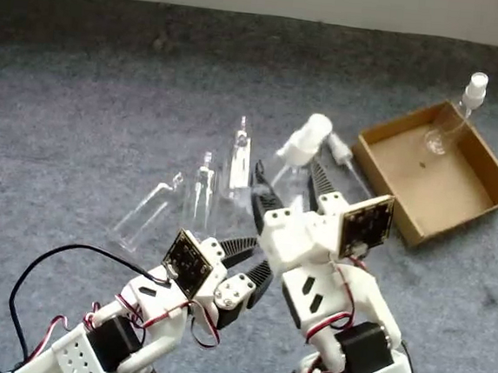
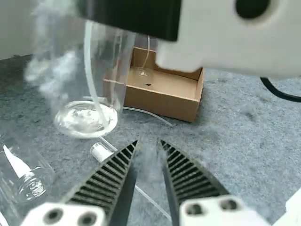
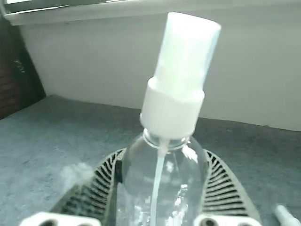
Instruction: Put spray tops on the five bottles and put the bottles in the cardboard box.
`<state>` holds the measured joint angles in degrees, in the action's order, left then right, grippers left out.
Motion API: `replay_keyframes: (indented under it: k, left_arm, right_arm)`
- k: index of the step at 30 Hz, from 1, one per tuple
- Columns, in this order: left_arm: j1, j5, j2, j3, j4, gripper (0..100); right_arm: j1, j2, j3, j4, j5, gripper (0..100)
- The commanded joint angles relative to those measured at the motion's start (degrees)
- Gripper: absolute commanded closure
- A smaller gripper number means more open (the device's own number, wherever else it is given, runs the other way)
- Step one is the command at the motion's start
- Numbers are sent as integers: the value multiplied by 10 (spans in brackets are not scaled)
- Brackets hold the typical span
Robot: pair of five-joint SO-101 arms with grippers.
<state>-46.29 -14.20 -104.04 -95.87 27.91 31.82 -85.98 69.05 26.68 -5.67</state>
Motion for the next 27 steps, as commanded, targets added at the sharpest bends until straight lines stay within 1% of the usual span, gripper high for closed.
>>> replay_keyframes:
  k: [1, 3, 8, 10, 12, 19, 22, 27]
  left_arm:
    - [-7, -9, -6, -11, -13, 995]
    - [9, -9, -6, -11, -13, 995]
    - [96, -9, -7, -11, -14, 995]
    - [117, -9, -7, -11, -14, 995]
    - [127, -9, -7, -11, -14, 995]
    - [126, -9, -7, -11, -12, 995]
    - [124, -9, -7, -11, -11, 995]
    - [124, -6, -7, -11, -11, 995]
  right_arm:
    - [51, 9, -43, 1, 10, 868]
    - [63, 8, -42, 2, 11, 868]
    - [64, 8, -43, 52, 9, 868]
    - [64, 8, -44, 60, 10, 868]
    - [64, 8, -44, 61, 11, 868]
    - [58, 8, -43, 63, 12, 868]
    - [18, 8, -43, 63, 13, 868]
    - [-99, 12, -43, 63, 14, 868]
